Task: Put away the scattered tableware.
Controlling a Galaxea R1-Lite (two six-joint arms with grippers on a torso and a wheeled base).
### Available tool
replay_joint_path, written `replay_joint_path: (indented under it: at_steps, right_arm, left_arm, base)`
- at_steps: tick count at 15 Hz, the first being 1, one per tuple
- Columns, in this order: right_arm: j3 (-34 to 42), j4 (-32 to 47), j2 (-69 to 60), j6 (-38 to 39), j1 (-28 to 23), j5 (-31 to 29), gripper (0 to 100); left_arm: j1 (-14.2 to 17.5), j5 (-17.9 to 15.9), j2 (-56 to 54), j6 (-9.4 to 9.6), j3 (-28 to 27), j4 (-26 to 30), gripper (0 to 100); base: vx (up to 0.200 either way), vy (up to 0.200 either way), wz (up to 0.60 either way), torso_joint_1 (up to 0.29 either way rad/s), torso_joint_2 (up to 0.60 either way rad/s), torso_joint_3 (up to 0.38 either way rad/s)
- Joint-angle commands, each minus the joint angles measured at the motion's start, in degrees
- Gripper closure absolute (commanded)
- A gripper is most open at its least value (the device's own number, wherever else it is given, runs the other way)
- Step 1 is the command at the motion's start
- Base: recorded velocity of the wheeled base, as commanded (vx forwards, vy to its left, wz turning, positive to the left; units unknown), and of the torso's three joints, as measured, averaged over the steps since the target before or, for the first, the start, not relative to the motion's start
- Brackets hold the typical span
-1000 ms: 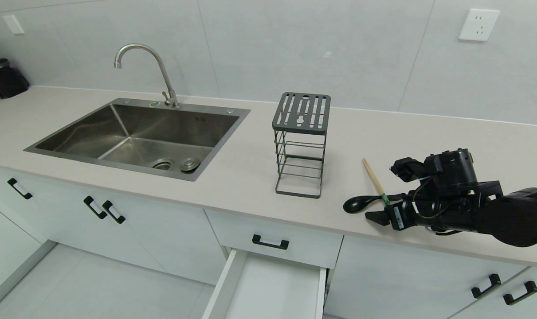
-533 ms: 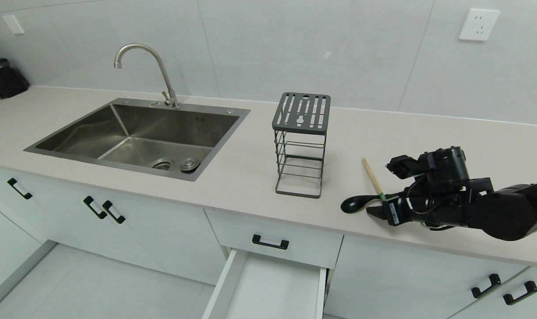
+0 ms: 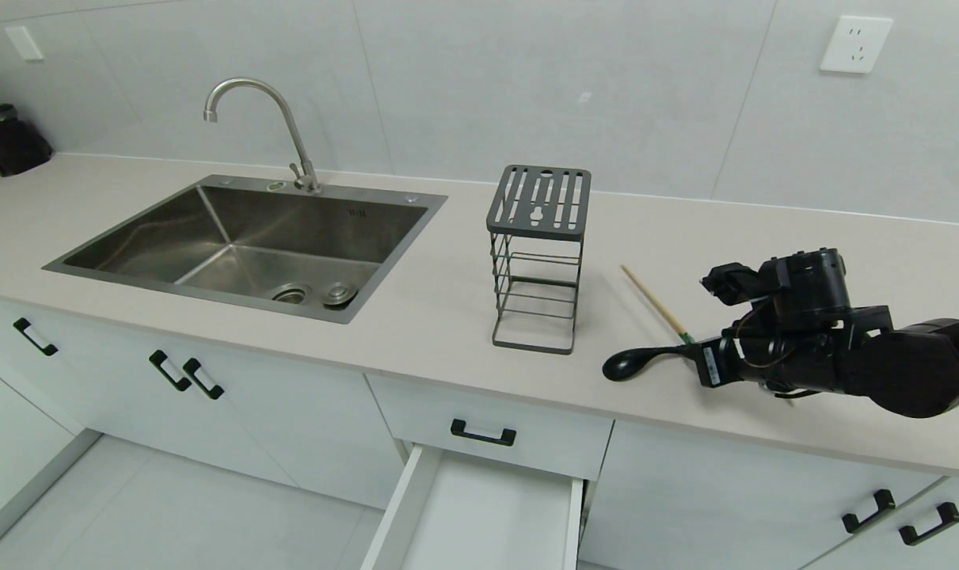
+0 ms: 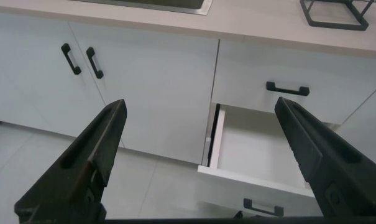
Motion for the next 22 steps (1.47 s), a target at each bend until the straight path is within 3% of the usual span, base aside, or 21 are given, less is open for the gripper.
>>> replay_joint_path:
  at_steps: [1, 4, 9, 13, 20, 22]
  right_arm:
    - [2.49, 0.06, -4.44, 0.04, -0.5, 0.0, 100]
    - [8.29, -2.49, -9.8, 0.04, -0.24, 0.09, 100]
    - [15.58, -18.67, -13.67, -1.01, 1.08, 0.53, 100]
    - [16.9, -20.34, -19.12, -2.15, 5.38, 2.81, 100]
    - [22.0, -24.11, -26.85, -6.99, 6.79, 7.29, 100]
    - [22.09, -24.73, -27.29, -7.87, 10.39, 10.9, 100]
  left_arm:
    - [0.01, 0.01, 0.07, -0.04, 0.02, -0.01, 0]
    - [0.01, 0.01, 0.07, -0.04, 0.02, -0.01, 0]
    - [0.01, 0.01, 0.07, -0.04, 0.02, -0.01, 0]
    - [0.01, 0.01, 0.07, -0.04, -0.07, -0.01, 0]
    - [0.01, 0.01, 0.07, -0.04, 0.02, -0.1, 0]
    - [0.01, 0.01, 0.07, -0.04, 0.02, -0.01, 0]
  base:
    - [0.0, 0.0, 0.0, 0.0, 0.0, 0.0]
    - [0.0, 0.0, 0.0, 0.0, 0.0, 0.0]
    - [0.0, 0.0, 0.0, 0.0, 0.0, 0.0]
    - [0.0, 0.0, 0.0, 0.0, 0.0, 0.0]
    - [0.0, 0.0, 0.0, 0.0, 0.0, 0.0]
    - [0.0, 0.0, 0.0, 0.0, 0.0, 0.0]
